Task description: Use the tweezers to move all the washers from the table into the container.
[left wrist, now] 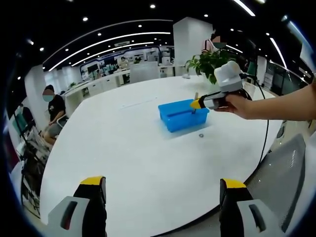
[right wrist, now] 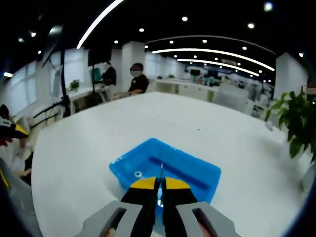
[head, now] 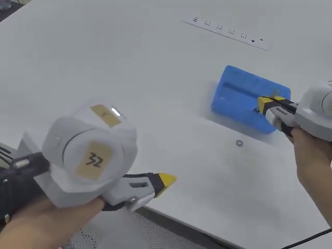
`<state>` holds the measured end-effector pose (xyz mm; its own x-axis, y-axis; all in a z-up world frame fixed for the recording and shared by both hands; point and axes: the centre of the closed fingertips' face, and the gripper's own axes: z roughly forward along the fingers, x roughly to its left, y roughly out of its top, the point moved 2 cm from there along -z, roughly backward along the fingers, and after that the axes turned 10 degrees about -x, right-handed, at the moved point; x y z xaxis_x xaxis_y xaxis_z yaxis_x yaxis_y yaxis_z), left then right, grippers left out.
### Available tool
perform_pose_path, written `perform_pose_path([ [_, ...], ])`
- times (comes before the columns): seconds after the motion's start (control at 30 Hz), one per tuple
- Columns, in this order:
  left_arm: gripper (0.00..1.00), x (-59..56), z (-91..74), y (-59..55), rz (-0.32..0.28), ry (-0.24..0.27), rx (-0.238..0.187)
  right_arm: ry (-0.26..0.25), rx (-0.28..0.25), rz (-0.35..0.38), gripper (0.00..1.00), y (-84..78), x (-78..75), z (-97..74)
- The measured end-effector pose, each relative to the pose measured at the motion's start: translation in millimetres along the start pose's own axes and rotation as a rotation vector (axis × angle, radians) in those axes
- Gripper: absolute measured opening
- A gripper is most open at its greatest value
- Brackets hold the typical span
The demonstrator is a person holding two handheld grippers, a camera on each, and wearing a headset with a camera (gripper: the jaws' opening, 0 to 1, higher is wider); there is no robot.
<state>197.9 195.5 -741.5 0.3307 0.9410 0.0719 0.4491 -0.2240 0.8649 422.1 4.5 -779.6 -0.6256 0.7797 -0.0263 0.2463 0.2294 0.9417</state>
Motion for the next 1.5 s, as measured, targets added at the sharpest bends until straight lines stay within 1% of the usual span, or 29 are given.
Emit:
perform_pose_path([
  [0.07, 0.98, -0.5, -0.1, 0.8, 0.003, 0.0, -0.002, -0.002, -0.004, 0.018, 0.0, -0.4, -0.4, -2.3],
  [0.17, 0.98, -2.2, 0.4, 1.0, -0.001, -0.004, -0.005, -0.005, -0.007, 0.014, 0.0, -1.3, 0.0, -4.6],
  [0.27, 0.98, -3.6, 0.7, 1.7, 0.004, -0.007, -0.006, -0.014, -0.005, 0.05, 0.01, -2.1, -0.7, -6.2],
  [0.37, 0.98, -3.5, 0.1, 3.7, 0.009, -0.008, -0.011, -0.027, -0.003, 0.058, 0.01, -1.9, -1.4, -8.0],
  [0.4, 0.98, -3.1, -0.3, 4.3, 0.009, -0.007, -0.012, -0.021, -0.029, 0.091, 0.01, 2.4, -0.1, -9.3],
  [0.43, 0.98, -2.6, -0.5, 4.7, 0.009, -0.005, -0.014, -0.014, -0.035, 0.109, 0.01, 4.1, 0.8, -9.6],
  [0.47, 0.98, -1.9, -0.8, 4.9, 0.008, -0.003, -0.015, -0.016, -0.034, 0.116, 0.01, 5.1, -0.3, -10.3],
  [0.57, 0.98, -0.9, -1.3, 5.0, 0.007, 0.0, -0.016, -0.023, -0.063, 0.096, 0.01, 14.7, -3.6, -13.5],
  [0.67, 0.98, -0.7, -2.3, 4.6, 0.007, 0.003, -0.016, -0.018, -0.085, 0.1, 0.01, 25.0, -2.5, -18.4],
  [0.83, 0.98, -1.2, -3.4, 3.6, 0.006, 0.004, -0.015, -0.005, -0.139, 0.089, 0.01, 46.0, 4.7, -32.1],
  [0.93, 0.98, -1.5, -3.8, 3.2, 0.006, 0.004, -0.016, 0.009, -0.164, 0.096, 0.01, 54.7, 10.3, -40.1],
  [1.0, 0.98, -0.9, -4.1, 3.0, 0.009, 0.007, -0.016, 0.017, -0.171, 0.089, 0.01, 57.0, 15.0, -45.8],
  [1.07, 0.98, -0.9, -4.4, 3.2, 0.002, 0.007, -0.02, 0.023, -0.169, 0.078, 0.01, 56.1, 19.5, -50.7],
  [1.13, 0.98, -1.1, -4.5, 2.5, 0.0, 0.006, -0.019, 0.043, -0.158, 0.065, 0.01, 53.0, 24.4, -54.0],
  [1.3, 0.98, -2.3, -4.4, 1.1, 0.001, 0.004, -0.014, 0.057, -0.117, 0.057, 0.01, 35.9, 32.5, -58.1],
  [1.33, 0.98, -3.2, -4.3, 1.2, 0.002, 0.002, -0.014, 0.059, -0.099, 0.055, 0.01, 27.4, 34.8, -58.3],
  [1.37, 0.98, -3.4, -4.2, 1.2, 0.002, 0.001, -0.013, 0.061, -0.084, 0.056, 0.01, 21.3, 36.0, -58.0],
  [1.5, 0.98, -3.7, -4.2, 1.0, 0.004, 0.0, -0.012, 0.06, -0.054, 0.052, 0.01, 8.4, 37.4, -57.2],
])
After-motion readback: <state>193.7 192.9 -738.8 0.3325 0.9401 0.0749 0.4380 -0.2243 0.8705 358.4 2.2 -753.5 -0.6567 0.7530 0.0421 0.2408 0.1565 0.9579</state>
